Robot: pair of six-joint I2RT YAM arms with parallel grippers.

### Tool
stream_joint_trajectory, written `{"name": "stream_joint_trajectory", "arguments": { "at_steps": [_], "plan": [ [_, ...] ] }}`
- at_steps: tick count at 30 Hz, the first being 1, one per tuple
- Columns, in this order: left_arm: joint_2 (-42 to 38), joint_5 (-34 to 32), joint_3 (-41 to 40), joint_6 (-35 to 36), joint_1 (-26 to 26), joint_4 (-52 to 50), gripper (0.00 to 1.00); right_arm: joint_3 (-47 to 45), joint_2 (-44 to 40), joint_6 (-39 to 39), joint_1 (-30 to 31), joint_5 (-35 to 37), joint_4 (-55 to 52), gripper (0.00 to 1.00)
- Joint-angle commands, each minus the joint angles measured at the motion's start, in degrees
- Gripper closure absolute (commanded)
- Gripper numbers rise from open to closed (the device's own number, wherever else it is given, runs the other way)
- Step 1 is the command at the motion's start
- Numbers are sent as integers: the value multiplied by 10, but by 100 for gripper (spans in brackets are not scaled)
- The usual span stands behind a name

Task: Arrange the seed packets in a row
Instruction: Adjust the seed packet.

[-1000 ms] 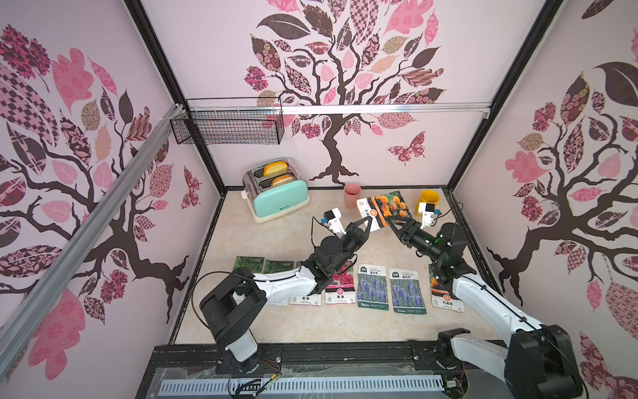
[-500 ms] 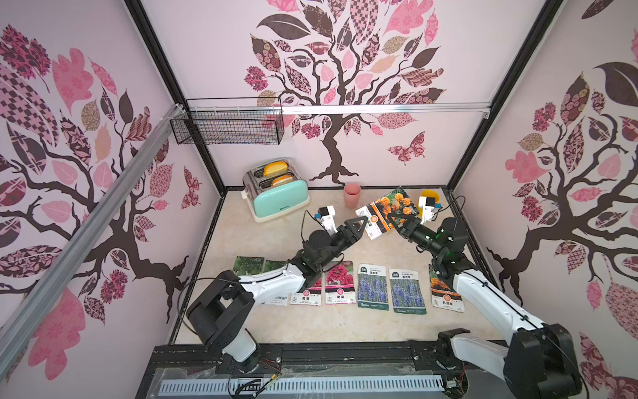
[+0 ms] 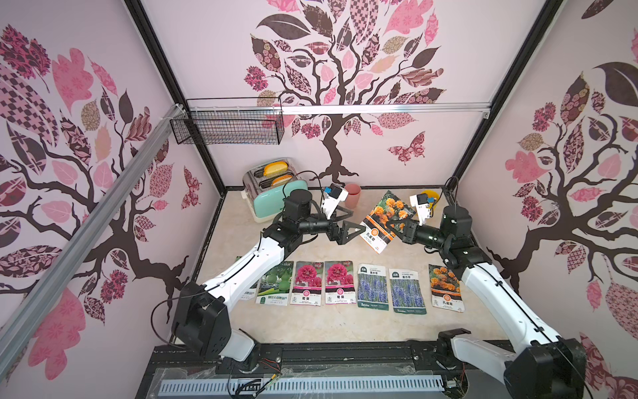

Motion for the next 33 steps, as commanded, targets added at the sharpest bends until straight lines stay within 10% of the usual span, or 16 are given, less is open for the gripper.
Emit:
{"name": "stream_joint_trajectory", "arguments": {
  "at_steps": [1, 11, 15, 18, 22, 26, 28, 33],
  "plan": [
    [46, 42, 10, 59, 3, -15, 4, 20, -17, -18, 5, -34, -15, 100],
    [107, 68, 11, -32, 3, 129, 15, 21, -12, -20, 40, -34, -27, 100],
    [111, 111, 17, -70, 2, 148, 48, 21, -5, -26, 43, -21, -33, 100],
    [120, 152, 10, -113, -4, 183, 98, 19, 0, -24, 44, -17, -27, 100],
    [114, 144, -19, -139, -8, 206, 100, 31, 11, -39, 45, 17, -56, 100],
    [88, 37, -90, -219, -8, 285, 100, 34, 5, -53, 45, 141, -109, 55],
    [65, -51, -126, -255, -8, 292, 100, 30, -1, -51, 44, 235, -149, 1],
    [-23, -210, -225, -301, -34, 323, 100, -19, -39, -17, 32, 427, -230, 0]
  ]
}}
